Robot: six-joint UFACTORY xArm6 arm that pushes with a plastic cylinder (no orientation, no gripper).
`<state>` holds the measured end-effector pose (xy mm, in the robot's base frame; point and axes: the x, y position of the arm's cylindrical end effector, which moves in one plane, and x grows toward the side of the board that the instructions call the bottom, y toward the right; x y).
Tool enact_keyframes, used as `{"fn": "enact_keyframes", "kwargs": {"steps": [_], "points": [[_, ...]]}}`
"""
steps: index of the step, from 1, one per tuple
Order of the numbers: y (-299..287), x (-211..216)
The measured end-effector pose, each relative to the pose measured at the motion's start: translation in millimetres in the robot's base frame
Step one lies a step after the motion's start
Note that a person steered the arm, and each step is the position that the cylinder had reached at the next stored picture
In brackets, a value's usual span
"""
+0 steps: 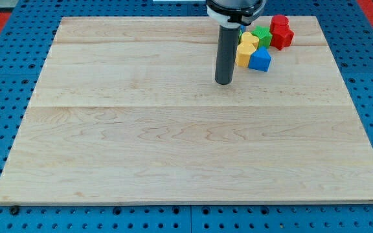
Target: Move green circle towards the bottom right
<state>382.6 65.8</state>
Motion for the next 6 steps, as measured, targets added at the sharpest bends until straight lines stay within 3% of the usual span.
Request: {"fn": "enact_keyframes", "kwargs": {"steps": [1, 2, 3, 4, 5, 6], "points": [[5, 3], [102, 64], [192, 66], [261, -24], [256, -115], [197, -157]]}}
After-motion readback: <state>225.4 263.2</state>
